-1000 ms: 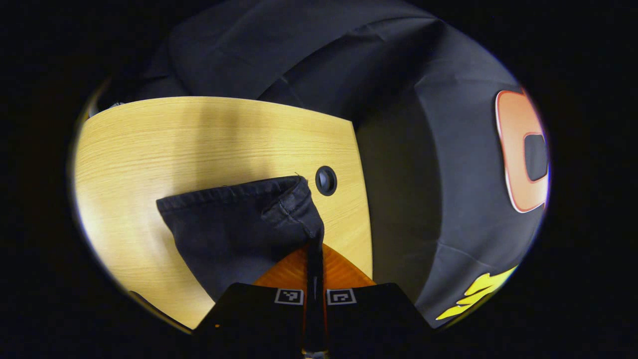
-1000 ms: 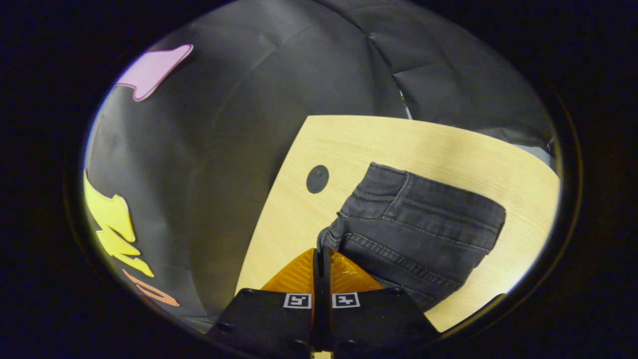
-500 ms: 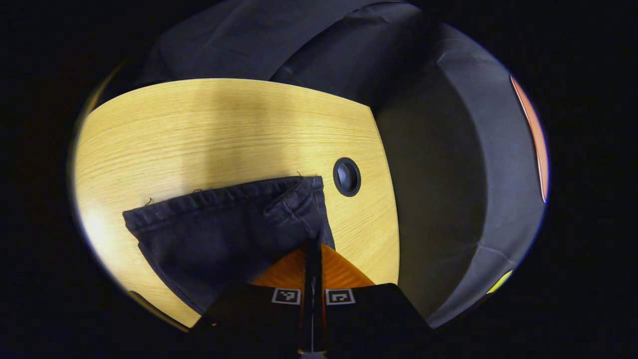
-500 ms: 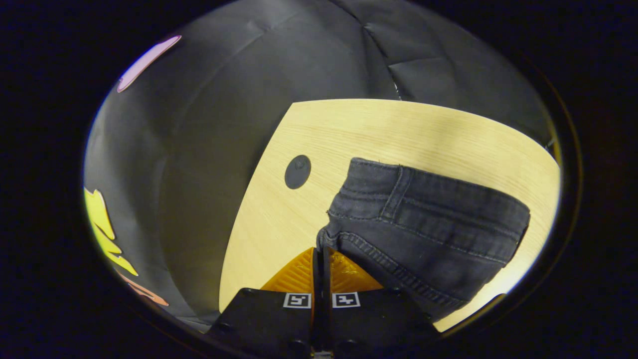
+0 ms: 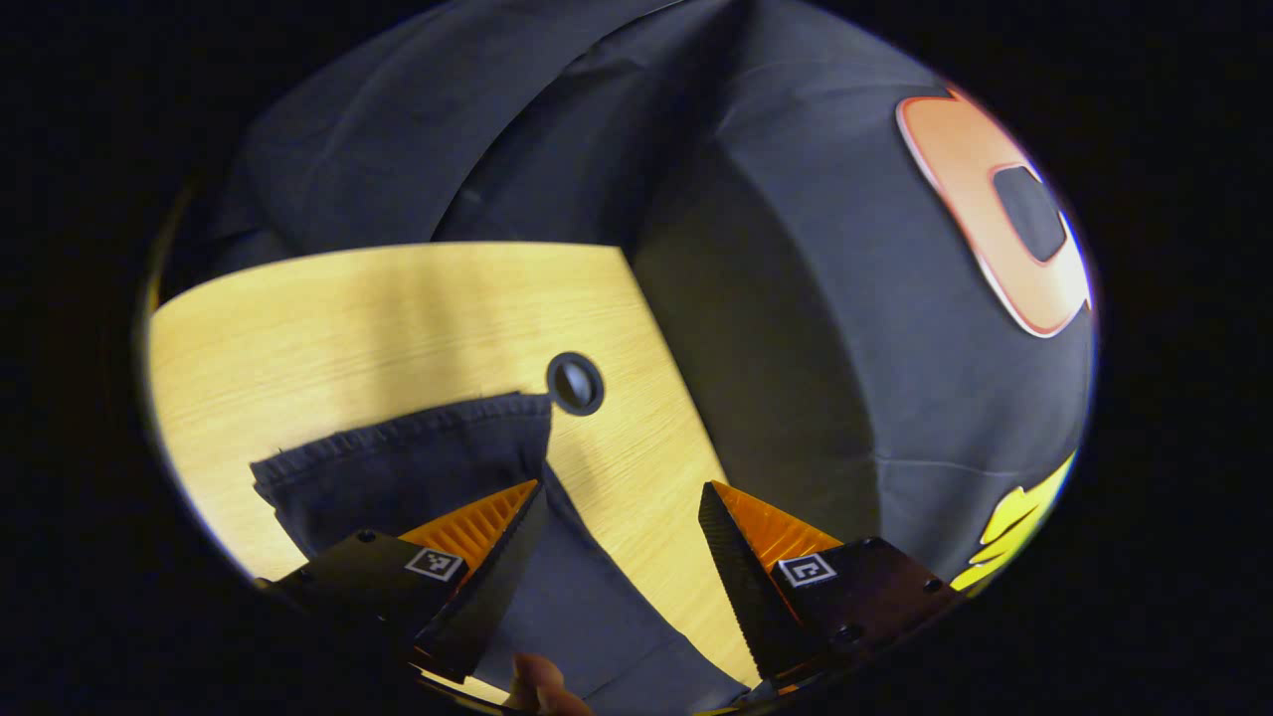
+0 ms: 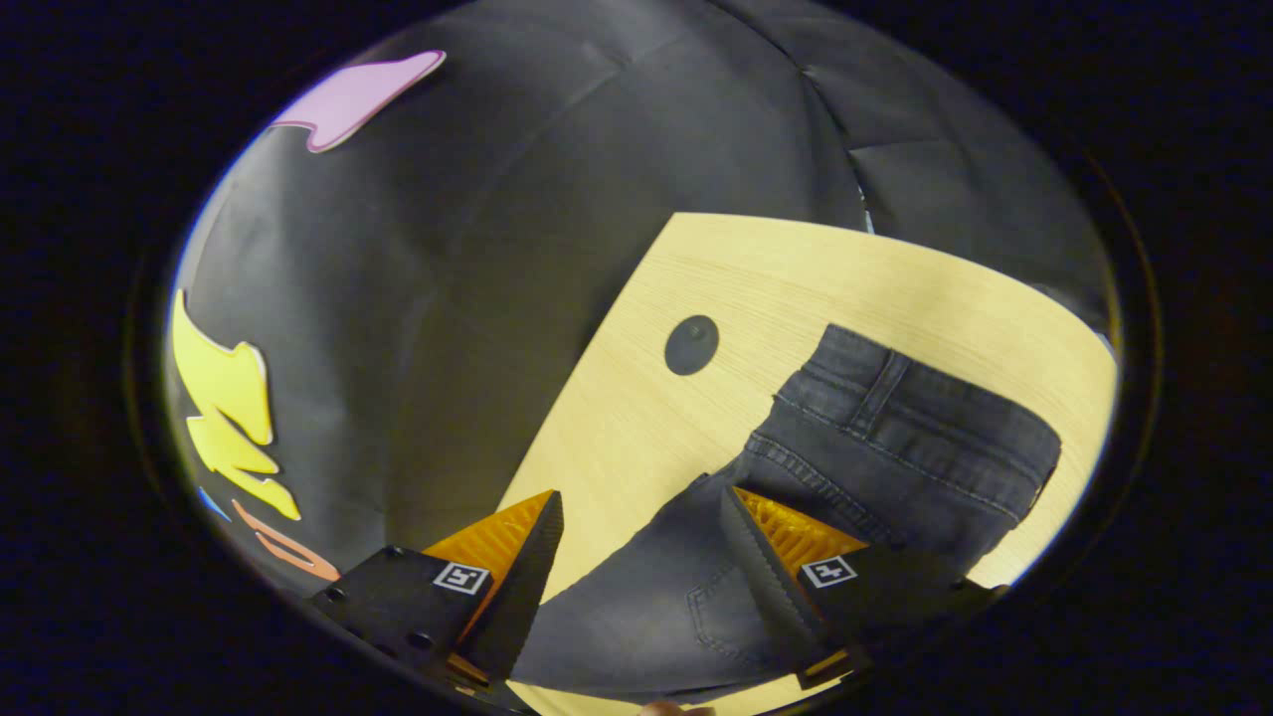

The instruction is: Grasp the waist and the cuffs of the jeans and fold them to make the two legs overlap; first hold the waist and fold one-third of the jeans toward the cuffs, then hold the cuffs and fold the remaining one-third in the same direction to finish folding.

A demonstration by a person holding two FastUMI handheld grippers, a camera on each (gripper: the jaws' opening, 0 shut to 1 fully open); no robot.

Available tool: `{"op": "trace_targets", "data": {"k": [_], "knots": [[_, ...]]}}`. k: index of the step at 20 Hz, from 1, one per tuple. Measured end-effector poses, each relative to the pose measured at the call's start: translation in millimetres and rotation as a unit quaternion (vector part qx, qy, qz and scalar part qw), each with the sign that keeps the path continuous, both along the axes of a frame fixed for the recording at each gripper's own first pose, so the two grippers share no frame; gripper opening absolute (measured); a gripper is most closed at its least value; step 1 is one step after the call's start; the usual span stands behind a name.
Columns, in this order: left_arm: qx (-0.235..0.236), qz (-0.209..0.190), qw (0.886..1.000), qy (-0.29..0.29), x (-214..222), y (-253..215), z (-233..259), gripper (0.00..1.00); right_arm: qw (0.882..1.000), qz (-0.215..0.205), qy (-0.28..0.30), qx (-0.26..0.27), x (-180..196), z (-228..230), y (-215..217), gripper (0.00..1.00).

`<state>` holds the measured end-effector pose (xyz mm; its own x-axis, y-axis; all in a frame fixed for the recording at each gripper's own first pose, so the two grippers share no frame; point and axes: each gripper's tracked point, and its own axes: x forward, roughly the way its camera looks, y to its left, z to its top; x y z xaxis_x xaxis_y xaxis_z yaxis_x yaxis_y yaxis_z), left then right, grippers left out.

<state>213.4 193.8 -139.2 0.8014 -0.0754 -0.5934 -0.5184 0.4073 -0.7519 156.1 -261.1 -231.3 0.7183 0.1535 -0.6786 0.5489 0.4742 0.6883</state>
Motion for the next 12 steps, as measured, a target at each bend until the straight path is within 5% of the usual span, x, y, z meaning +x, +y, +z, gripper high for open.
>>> {"op": "trace_targets", "data": {"k": [1,2,6,10,12], "knots": [[0.024,-0.006,0.999,-0.021,-6.5,1.2,24.7,0.99,1.0,-0.001,-0.006,-0.004,-8.6,8.1,-6.1,0.98],[0.054,-0.013,0.998,-0.04,-13.4,15.8,8.1,0.99,1.0,-0.004,-0.009,-0.01,-19.4,13.8,-12.7,0.98],[0.159,-0.047,0.981,-0.104,-35.1,26.1,80.8,0.99,0.999,-0.034,-0.001,-0.017,-71.4,22.2,-44.2,0.97],[0.249,-0.069,0.954,-0.149,-62.3,27.3,137.3,0.99,0.998,-0.051,0.023,-0.02,-128.6,12.6,-60.9,0.98],[0.309,-0.078,0.933,-0.169,-77.3,23.4,162.8,0.99,0.998,-0.053,0.032,-0.021,-152.1,5.0,-61.6,0.97]]}}
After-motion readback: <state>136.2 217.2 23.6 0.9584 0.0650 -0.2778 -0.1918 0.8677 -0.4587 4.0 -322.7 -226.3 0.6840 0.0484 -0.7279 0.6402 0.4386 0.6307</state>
